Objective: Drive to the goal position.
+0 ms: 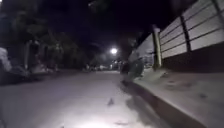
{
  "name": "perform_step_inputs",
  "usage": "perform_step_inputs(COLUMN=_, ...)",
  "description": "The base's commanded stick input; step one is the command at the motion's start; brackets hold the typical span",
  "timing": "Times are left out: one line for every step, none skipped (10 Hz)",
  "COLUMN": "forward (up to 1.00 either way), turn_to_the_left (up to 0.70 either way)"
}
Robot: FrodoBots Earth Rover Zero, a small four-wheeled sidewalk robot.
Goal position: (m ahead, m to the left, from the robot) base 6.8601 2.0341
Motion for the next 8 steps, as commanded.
perform_step_inputs(forward=0.5, turn_to_the_left=0.0)
perform_step_inputs(forward=0.5, turn_to_the_left=0.0)
perform_step_inputs(forward=0.5, turn_to_the_left=0.0)
perform_step_inputs(forward=0.5, turn_to_the_left=0.0)
perform_step_inputs(forward=0.5, turn_to_the_left=0.0)
perform_step_inputs(forward=0.5, turn_to_the_left=0.0)
perform_step_inputs(forward=0.5, turn_to_the_left=0.0)
perform_step_inputs(forward=0.5, turn_to_the_left=0.0)
